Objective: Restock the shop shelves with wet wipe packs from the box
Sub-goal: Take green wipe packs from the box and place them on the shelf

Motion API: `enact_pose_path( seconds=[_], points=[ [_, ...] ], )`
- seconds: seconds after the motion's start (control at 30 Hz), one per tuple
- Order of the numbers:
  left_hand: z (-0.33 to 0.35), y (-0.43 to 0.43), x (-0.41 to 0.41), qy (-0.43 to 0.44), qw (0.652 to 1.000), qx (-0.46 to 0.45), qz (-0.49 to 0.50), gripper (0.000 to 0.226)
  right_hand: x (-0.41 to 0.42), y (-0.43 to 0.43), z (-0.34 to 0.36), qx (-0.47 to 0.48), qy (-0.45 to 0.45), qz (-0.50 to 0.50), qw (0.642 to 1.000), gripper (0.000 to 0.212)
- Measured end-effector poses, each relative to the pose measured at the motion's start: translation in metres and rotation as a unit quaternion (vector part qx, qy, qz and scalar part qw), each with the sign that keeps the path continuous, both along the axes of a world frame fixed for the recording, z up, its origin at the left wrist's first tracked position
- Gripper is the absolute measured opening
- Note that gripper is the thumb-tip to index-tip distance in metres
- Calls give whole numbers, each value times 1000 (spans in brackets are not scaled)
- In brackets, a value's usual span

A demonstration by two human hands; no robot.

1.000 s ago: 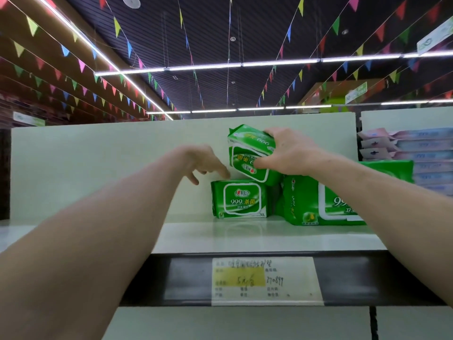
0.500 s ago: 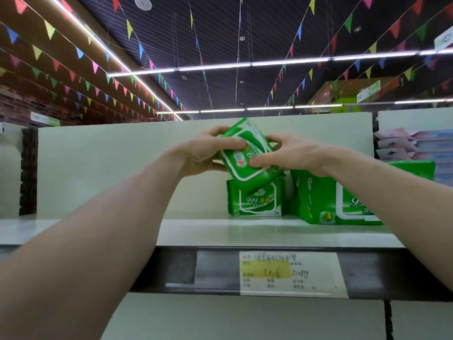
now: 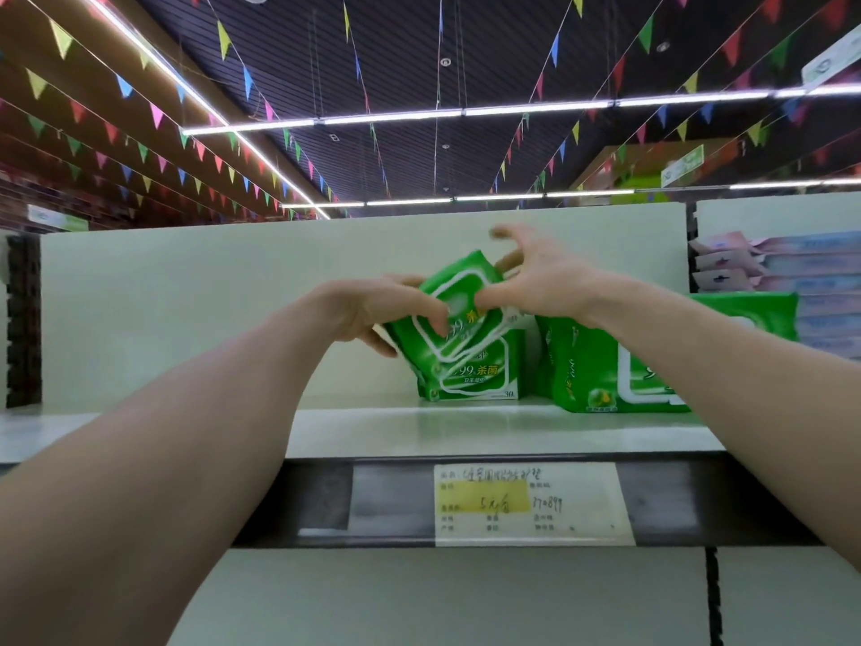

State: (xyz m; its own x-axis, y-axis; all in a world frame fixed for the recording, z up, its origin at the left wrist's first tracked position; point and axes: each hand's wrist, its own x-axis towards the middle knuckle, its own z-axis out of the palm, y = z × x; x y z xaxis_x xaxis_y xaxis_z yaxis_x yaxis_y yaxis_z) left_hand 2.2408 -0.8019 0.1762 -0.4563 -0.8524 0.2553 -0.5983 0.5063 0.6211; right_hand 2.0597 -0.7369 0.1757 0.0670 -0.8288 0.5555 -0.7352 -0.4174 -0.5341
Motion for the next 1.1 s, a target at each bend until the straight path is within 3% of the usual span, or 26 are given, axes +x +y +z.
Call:
enact_pose_path(
  seconds=[0.07, 0.23, 0.4, 0.57, 0.73, 0.93, 1.1],
  points=[
    [-2, -4, 0, -39, 999, -10, 25, 38, -1, -3, -3, 27, 70, -30, 997, 69],
    [-3, -5, -4, -48, 999, -2, 14, 42, -1, -4, -10, -4, 248, -138, 959, 78],
    [-12, -6, -17, -61, 998, 34, 4, 57, -1, -1, -14, 19, 337, -188, 922, 40],
    [-9, -3, -15, -12, 997, 78, 10, 68, -1, 3, -13, 7, 368, -199, 908, 34],
    [-11, -3, -8, -28, 990, 131, 34, 94, 2, 0, -14, 53, 404, -210, 889, 49],
    [-19, -3, -20, -27, 991, 133, 4, 75, 2, -3, -11, 62, 411, -212, 884, 52],
    [-19, -5, -19, -28, 992, 126, 7, 93, 1, -6, -9, 59, 417, -206, 883, 49]
  ],
)
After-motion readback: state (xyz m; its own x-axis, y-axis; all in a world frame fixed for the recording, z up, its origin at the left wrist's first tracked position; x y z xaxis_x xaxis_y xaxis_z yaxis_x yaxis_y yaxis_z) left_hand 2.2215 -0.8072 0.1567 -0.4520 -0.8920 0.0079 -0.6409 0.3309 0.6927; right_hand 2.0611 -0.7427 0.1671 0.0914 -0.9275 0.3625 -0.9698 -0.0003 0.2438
